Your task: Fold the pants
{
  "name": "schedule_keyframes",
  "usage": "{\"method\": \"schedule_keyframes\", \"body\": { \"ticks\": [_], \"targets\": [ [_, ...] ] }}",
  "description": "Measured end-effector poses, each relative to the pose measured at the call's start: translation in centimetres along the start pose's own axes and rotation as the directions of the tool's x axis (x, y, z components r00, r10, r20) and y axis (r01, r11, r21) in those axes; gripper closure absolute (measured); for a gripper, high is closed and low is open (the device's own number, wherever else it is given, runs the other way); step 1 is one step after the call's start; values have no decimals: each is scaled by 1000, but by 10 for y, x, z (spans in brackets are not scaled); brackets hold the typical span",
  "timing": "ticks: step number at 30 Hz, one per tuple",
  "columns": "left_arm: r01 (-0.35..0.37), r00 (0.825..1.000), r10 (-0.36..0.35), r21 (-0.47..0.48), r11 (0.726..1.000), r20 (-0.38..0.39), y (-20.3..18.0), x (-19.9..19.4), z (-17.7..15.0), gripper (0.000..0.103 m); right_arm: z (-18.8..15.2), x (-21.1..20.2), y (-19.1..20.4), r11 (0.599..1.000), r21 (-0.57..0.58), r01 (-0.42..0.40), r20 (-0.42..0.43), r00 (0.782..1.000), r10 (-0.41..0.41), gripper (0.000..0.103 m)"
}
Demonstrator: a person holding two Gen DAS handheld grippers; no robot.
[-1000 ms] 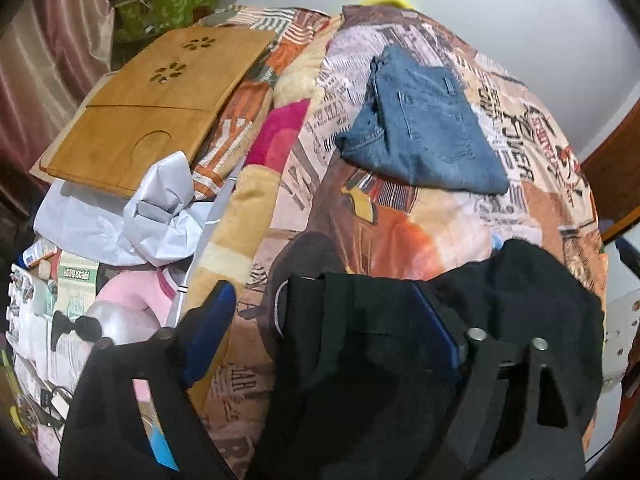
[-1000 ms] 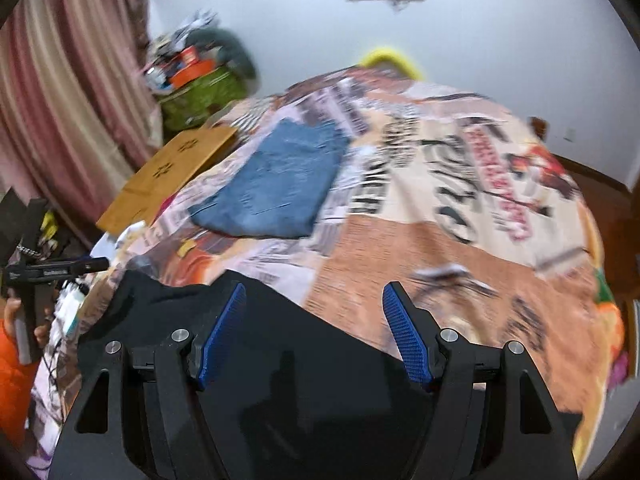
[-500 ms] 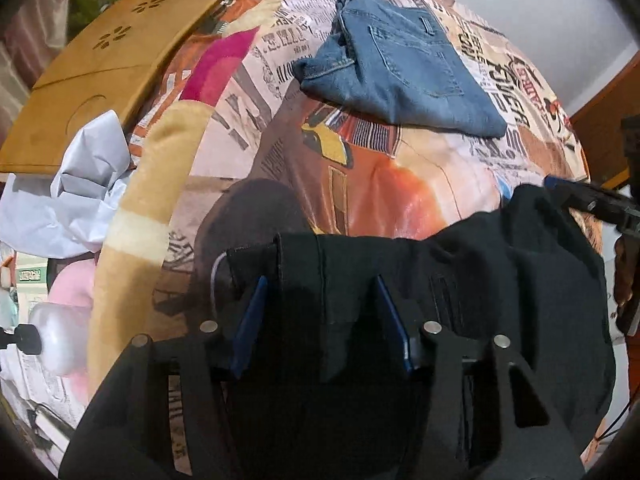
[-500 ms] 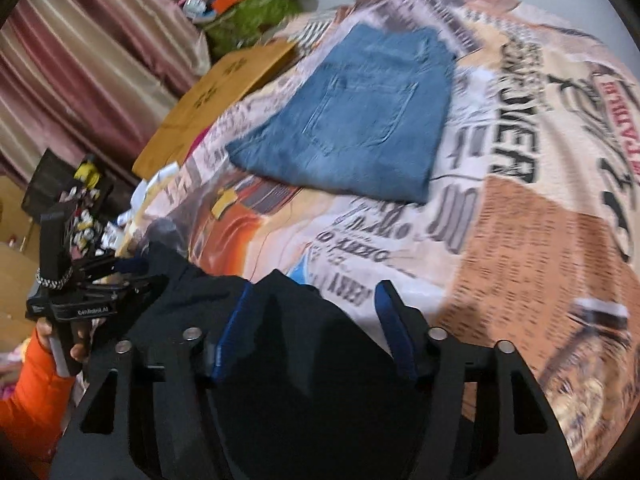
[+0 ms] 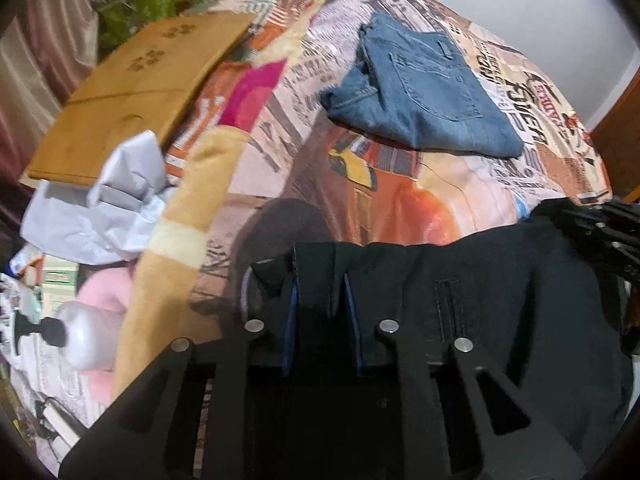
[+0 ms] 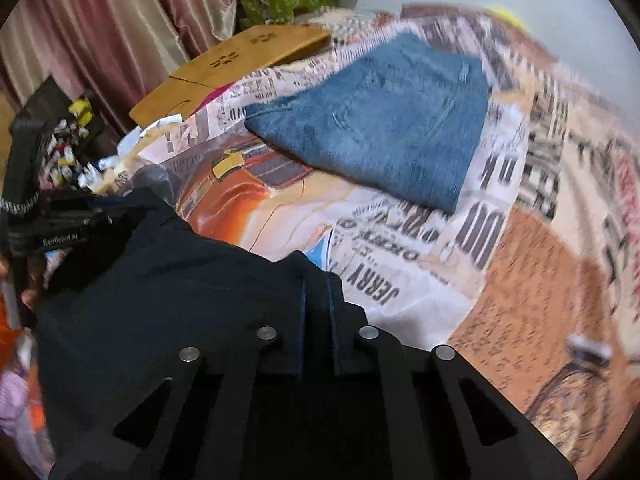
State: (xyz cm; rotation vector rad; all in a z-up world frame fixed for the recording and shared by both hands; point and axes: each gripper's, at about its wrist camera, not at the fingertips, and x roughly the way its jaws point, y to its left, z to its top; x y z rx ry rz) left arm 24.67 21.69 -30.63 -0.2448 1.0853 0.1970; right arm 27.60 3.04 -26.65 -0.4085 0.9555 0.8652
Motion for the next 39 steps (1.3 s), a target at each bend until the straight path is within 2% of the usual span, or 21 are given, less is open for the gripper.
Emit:
{"method": "schedule_keyframes", "body": {
  "ticks": [3,6,11,13,17,19,21,23,30,35,39],
  "targets": [
    [-43,999,43,-2,999,26,3,-6,2,82,6,-8,2,999,-28,37,41,999,-35,97],
    [-103,993,103,-13,995,60,7,-10,9,82,15,-9,-2,997,-7,74,72,995,-74,98],
    [-129,991,128,8,992,39,7,-4,24,82,20,2,-22,989,74,130,37,990,-133,99],
    [-126,992,125,27,992,32,5,-8,25,79,18,-6,-33,985,121,121,34,992,-126,98],
    [-189,979,183,61,980,89,1,-31,21,77,10,-35,-42,982,172,80,53,995,-90,98],
    [-154,984,149,55,987,95,4,-46,18,70,4,-54,-40,983,169,74,60,995,-85,95],
    [-128,987,124,30,991,98,11,-61,11,57,-2,-69,-37,982,177,58,70,995,-72,75],
    [-111,989,108,18,994,101,16,-72,2,53,-11,-85,-32,983,177,48,93,994,-66,63],
    [-80,996,80,-4,997,42,21,-88,-39,39,-51,-125,-3,988,156,20,120,992,-39,61],
    [-40,998,39,-28,999,-42,21,-80,-73,34,-88,-138,11,982,191,11,112,993,-32,52],
    [22,993,-32,-90,996,-118,19,-63,-96,33,-114,-136,27,983,184,14,73,997,-28,51]
  ]
}}
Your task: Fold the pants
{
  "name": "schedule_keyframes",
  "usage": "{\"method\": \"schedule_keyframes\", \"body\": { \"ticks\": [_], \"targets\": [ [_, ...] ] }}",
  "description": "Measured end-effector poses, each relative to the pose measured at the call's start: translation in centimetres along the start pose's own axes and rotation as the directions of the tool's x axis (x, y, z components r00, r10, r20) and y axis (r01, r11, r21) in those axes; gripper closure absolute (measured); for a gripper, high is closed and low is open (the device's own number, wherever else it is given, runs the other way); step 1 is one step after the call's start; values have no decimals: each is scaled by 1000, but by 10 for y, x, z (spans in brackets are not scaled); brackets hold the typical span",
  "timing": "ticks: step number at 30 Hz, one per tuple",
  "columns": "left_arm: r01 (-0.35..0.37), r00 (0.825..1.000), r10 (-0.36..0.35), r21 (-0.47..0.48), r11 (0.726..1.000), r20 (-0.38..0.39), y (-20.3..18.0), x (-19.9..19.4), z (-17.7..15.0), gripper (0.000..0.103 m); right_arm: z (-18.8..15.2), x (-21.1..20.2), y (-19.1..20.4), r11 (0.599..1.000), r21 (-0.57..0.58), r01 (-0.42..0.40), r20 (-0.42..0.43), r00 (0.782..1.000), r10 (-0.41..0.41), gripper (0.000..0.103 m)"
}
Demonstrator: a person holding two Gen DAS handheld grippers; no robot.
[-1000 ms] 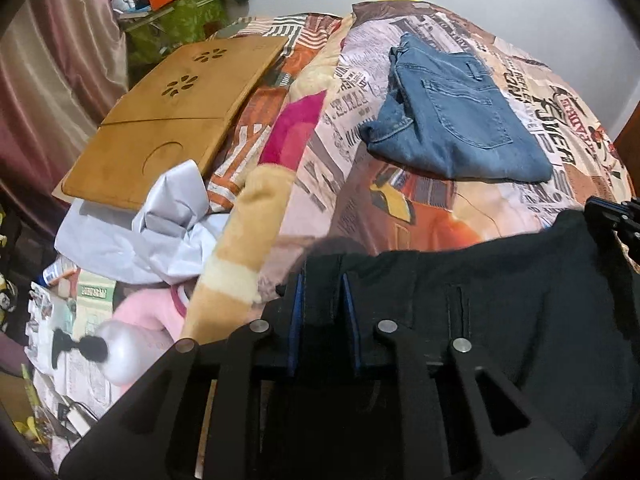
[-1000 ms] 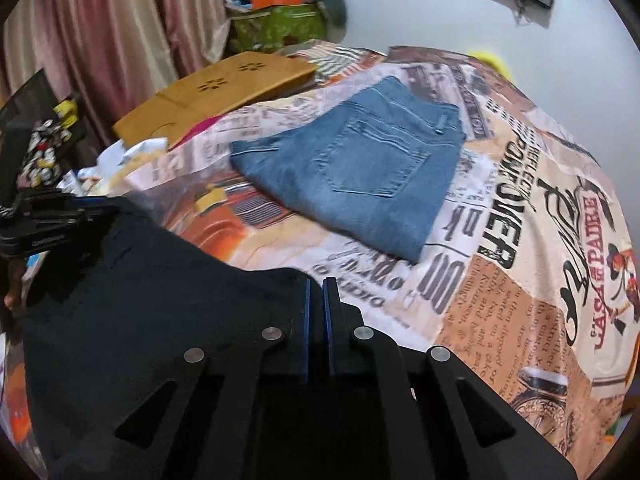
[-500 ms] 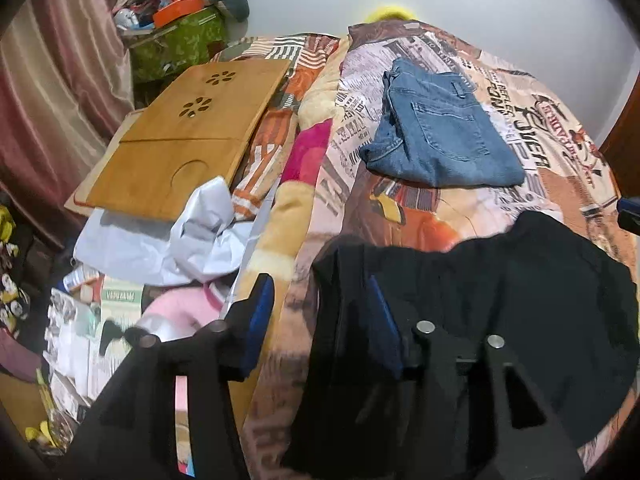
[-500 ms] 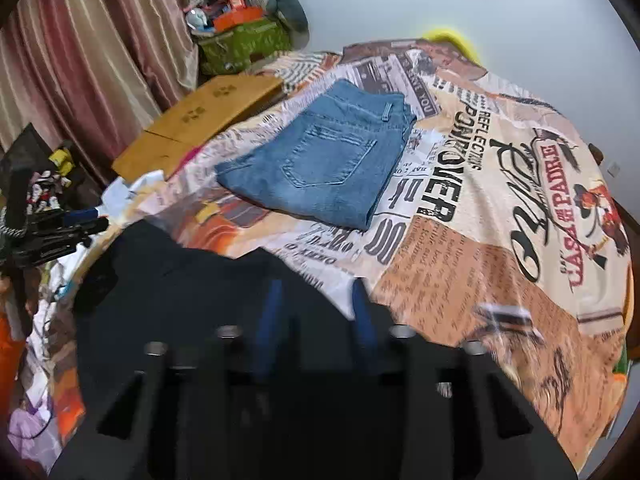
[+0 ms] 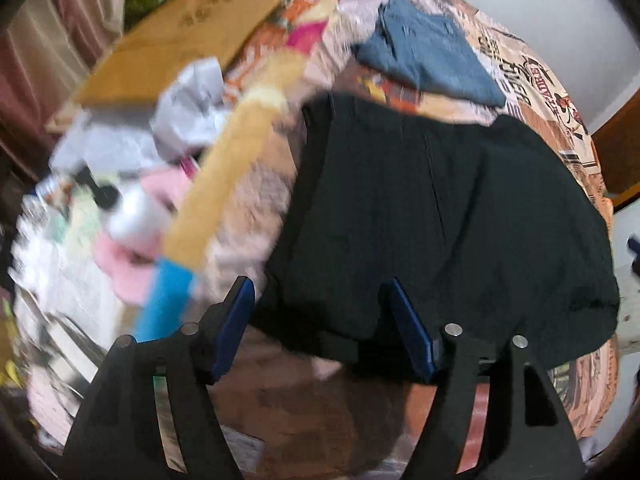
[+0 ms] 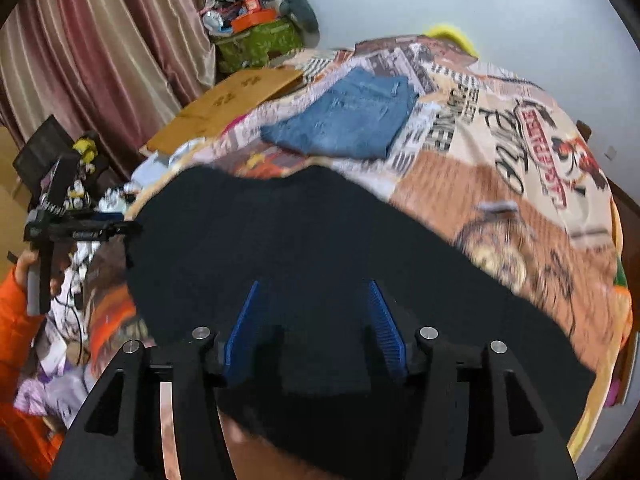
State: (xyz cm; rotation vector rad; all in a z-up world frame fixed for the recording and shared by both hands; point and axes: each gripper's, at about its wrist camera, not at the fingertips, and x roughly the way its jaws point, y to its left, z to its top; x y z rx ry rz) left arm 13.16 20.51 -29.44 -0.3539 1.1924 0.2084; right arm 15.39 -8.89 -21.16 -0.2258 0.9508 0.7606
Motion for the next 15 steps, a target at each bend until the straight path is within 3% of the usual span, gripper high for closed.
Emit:
{"method": "schedule_keyframes", "body": {
  "ticks": [5,8,10,13,14,15],
  "targets": [
    [23,1000,-22,-61,998,17,-6,11,-7,33,-24,8,16,999,-37,1,-46,999,-3,51],
    [-9,999,12,-71,997,38,-13,14,-7,38,-30,14,26,999,-54,-2,-58,998,-1,51],
    [-47,997,51,-58,997,55,-16,13,-8,47,-30,18,35,996,-89,4,-50,999,-9,51],
    [-47,996,51,-62,997,69,-13,11,-9,54,-26,28,48,989,-142,33,-39,999,-38,51],
    [-43,996,48,-66,997,73,-11,9,-10,59,-25,31,52,985,-168,42,-32,998,-48,51],
    [-73,994,78,-70,995,77,-8,7,-10,70,-23,34,55,980,-194,51,-22,998,-57,51]
  ]
}}
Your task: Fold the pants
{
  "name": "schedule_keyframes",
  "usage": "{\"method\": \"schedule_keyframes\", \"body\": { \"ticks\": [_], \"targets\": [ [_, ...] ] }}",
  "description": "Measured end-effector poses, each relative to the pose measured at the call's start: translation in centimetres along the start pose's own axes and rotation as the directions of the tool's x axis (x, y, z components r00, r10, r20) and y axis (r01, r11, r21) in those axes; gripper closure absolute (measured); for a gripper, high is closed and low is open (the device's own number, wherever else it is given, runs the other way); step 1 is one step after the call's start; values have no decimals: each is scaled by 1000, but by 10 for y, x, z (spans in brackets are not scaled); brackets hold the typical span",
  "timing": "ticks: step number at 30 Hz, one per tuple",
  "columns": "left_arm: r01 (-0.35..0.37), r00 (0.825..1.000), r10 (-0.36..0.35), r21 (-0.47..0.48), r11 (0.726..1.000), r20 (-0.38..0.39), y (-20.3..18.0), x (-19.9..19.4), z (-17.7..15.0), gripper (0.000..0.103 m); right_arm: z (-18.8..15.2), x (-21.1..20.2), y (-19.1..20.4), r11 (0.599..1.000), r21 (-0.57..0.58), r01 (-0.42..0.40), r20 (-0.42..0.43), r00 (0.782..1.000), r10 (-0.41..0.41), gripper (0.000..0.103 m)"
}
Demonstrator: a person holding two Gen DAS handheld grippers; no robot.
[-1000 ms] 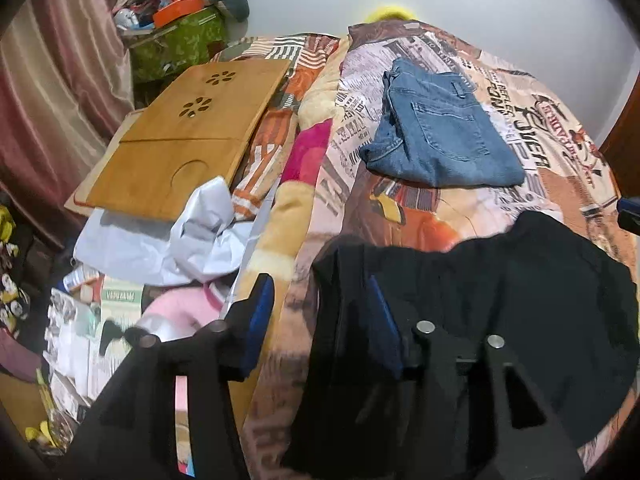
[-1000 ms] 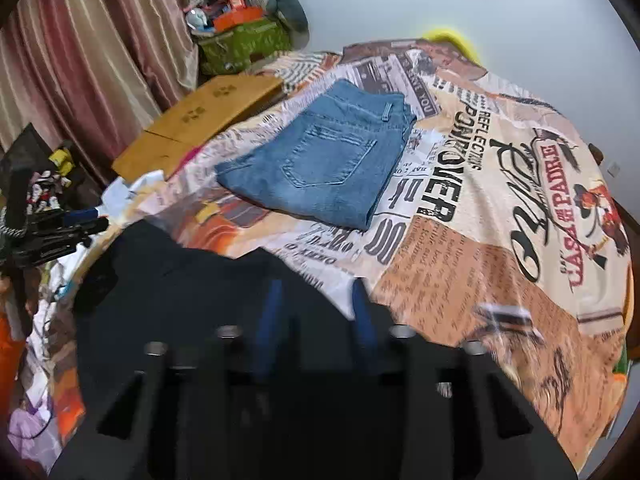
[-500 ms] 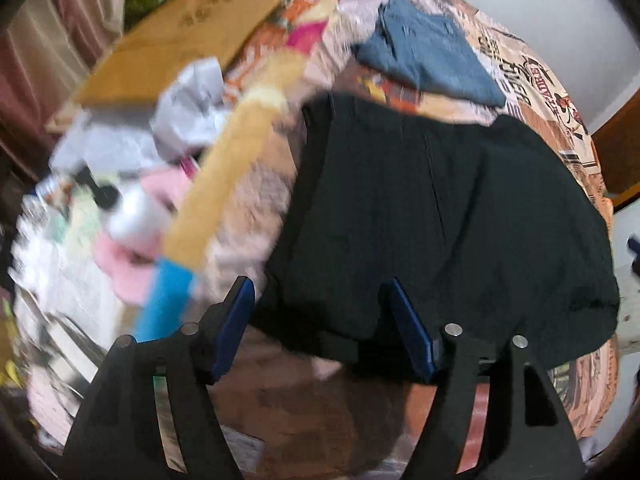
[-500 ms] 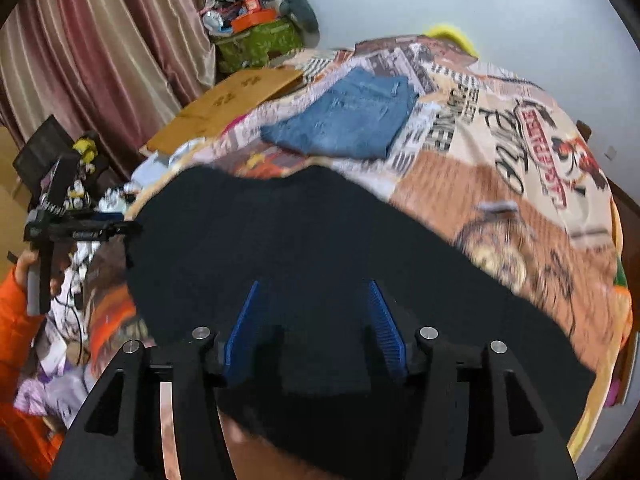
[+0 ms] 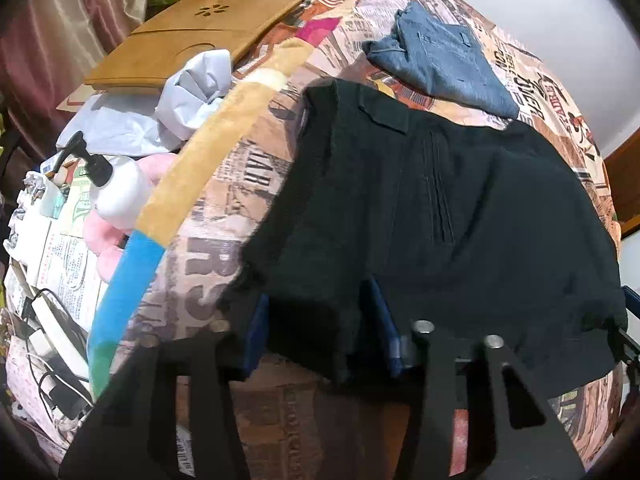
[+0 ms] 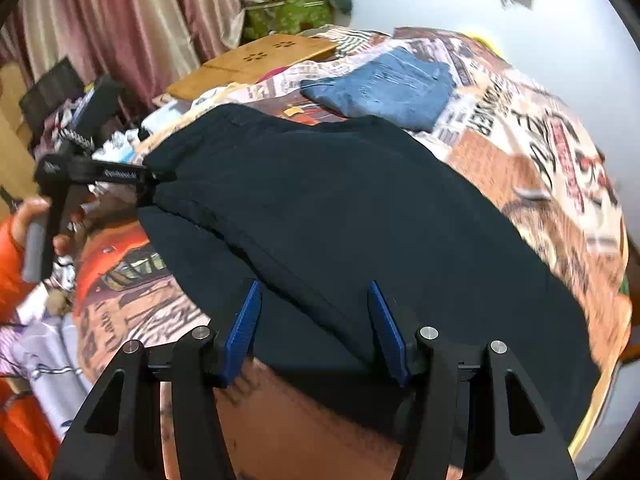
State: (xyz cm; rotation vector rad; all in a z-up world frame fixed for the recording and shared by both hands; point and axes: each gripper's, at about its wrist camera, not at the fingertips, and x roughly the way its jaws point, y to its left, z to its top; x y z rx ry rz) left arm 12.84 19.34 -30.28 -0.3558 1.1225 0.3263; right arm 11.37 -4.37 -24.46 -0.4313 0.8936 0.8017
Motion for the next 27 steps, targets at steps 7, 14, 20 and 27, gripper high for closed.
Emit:
{"method": "schedule_keyframes", "body": {
  "ticks": [7,14,20,27],
  "targets": [
    [45,999,-45,-5,999,14,13,-12,3,75,6,8,14,996,-81,32,22,999,-30,90],
    [15,999,-21,120,993,49,-8,-52,8,52,2,0,11,999,-49,-1,32,999,3,92],
    [56,988,-91,259,964,128,-49,-83,-2,31,-1,0,11,999,-33,-12,42,999,14,92],
    [112,987,-154,460,881,55,-115,-67,-24,31,2,-2,6,999,17,-40,63,997,39,95]
  ]
}}
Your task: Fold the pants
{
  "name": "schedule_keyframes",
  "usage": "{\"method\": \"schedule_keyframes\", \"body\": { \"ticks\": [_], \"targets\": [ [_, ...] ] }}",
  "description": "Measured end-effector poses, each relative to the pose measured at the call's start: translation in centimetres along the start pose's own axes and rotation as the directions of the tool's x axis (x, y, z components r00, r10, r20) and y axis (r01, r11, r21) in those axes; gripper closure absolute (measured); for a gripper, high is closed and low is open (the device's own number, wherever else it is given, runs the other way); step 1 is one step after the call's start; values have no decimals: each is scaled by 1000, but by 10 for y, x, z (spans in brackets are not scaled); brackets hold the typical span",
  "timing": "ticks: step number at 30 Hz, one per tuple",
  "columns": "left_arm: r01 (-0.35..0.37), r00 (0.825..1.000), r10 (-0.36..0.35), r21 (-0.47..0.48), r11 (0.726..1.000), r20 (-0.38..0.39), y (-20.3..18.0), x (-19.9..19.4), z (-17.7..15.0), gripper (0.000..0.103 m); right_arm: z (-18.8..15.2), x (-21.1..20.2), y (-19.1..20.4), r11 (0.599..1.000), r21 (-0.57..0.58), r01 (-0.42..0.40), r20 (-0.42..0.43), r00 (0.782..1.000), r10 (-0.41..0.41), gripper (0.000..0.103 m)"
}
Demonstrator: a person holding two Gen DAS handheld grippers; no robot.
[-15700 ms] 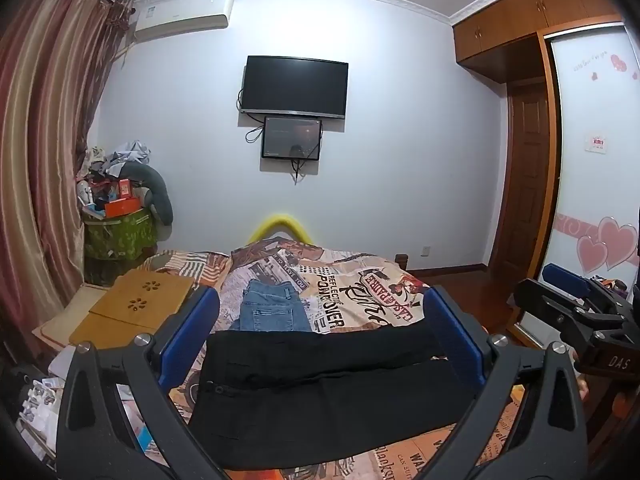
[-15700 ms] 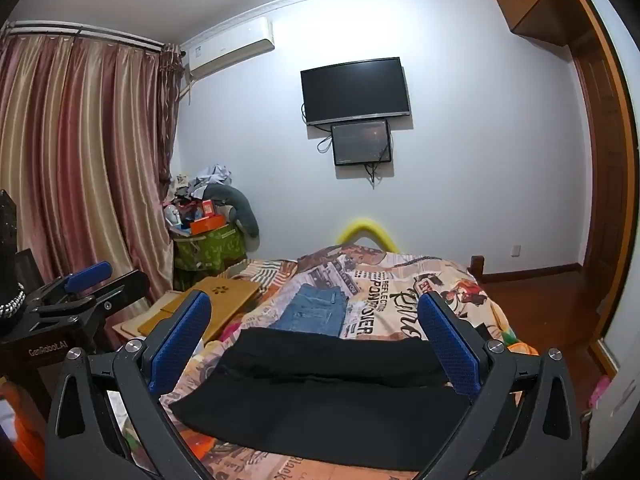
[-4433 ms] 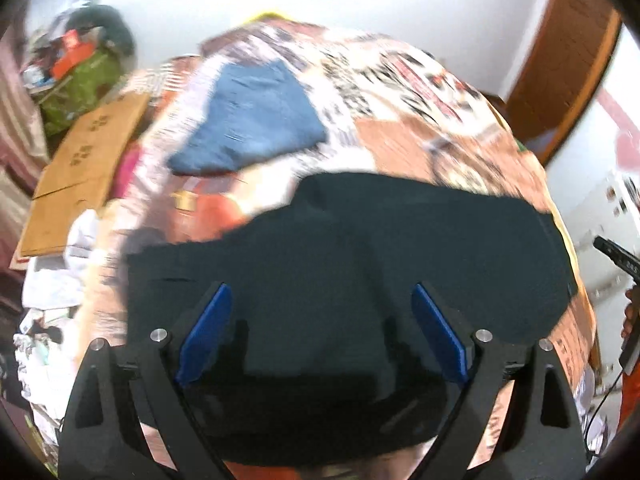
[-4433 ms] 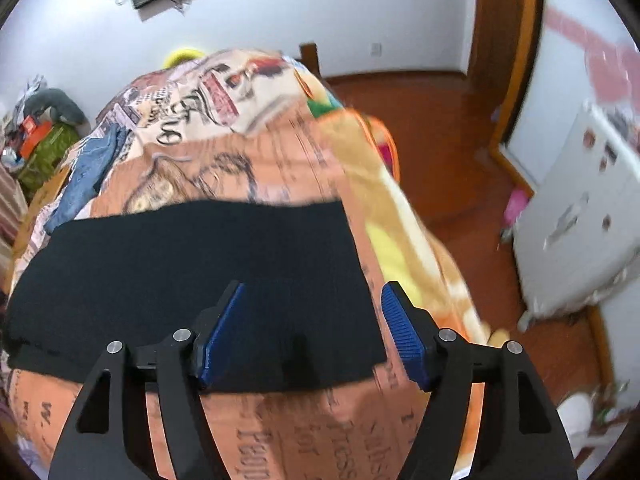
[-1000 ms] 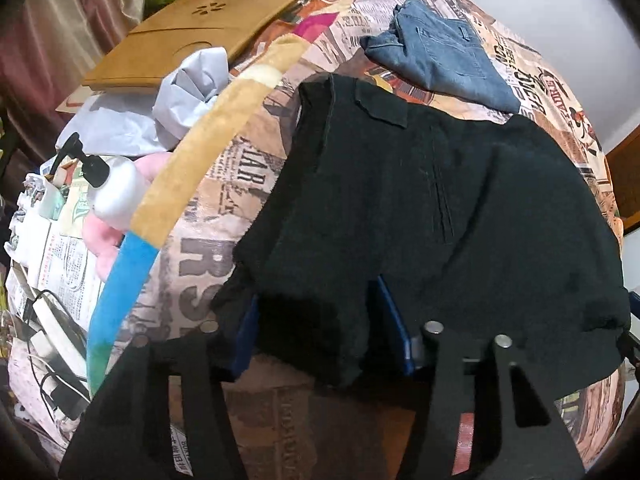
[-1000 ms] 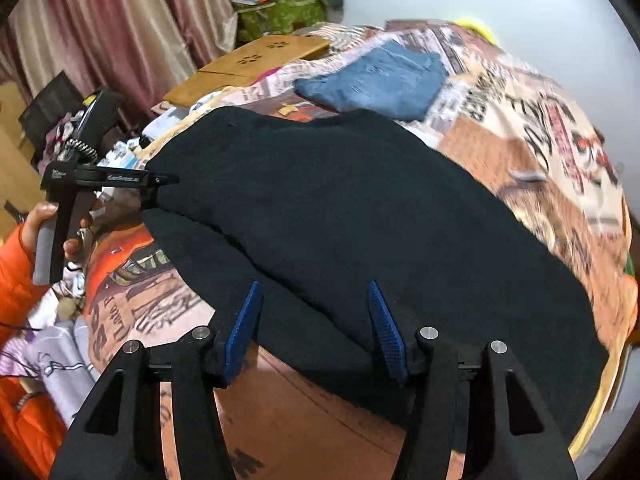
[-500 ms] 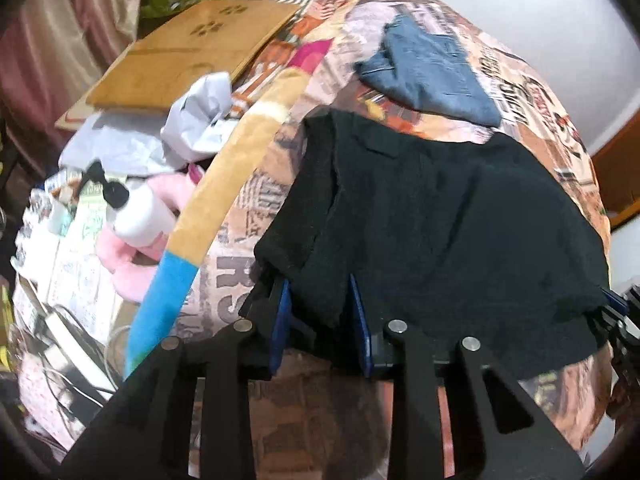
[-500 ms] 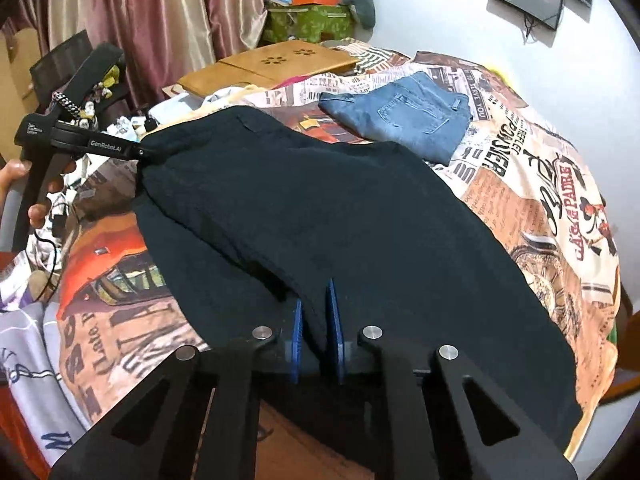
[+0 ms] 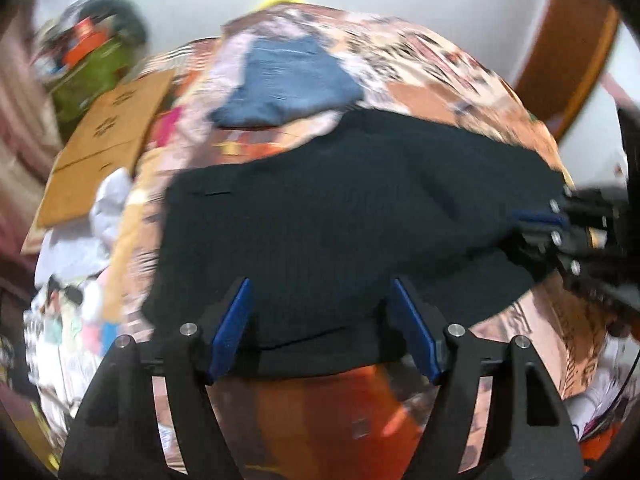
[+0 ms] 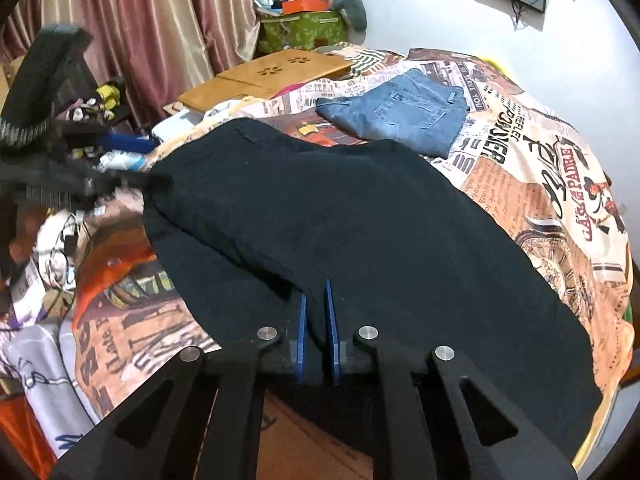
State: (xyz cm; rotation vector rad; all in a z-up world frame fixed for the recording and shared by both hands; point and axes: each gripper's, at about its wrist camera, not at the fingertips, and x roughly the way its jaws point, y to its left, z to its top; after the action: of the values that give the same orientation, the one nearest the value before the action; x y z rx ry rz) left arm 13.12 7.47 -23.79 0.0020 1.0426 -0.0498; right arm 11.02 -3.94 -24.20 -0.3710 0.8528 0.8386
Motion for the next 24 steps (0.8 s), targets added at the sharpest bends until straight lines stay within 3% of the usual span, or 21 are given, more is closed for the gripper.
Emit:
{"method": "schedule_keyframes", "body": {
  "ticks": [6,7,9,13,19,24],
  "targets": [
    [-40,999,42,89,995,-23,-29,30,3,32,1,-2,-1,1000,20,-11,14,1000,11,95],
    [-42,999,44,91,995,-12,-30,31,5,36,1,-2,0,1000,20,-12,16,1000,12,95],
    [-9,1000,10,106,994,-12,-32,30,8,61,1,-3,2,1000,9,-12,22,1000,12,96],
    [-37,999,36,141,989,14,-38,25,10,82,1,-5,3,1000,0,-11,30,1000,11,96],
    [-5,999,0,118,993,43,-29,4,7,88,1,-14,5,1000,4,-18,50,999,18,96],
    [22,999,-25,108,994,22,-28,2,1,90,-3,-16,12,1000,-16,-22,41,999,23,97]
  ]
}}
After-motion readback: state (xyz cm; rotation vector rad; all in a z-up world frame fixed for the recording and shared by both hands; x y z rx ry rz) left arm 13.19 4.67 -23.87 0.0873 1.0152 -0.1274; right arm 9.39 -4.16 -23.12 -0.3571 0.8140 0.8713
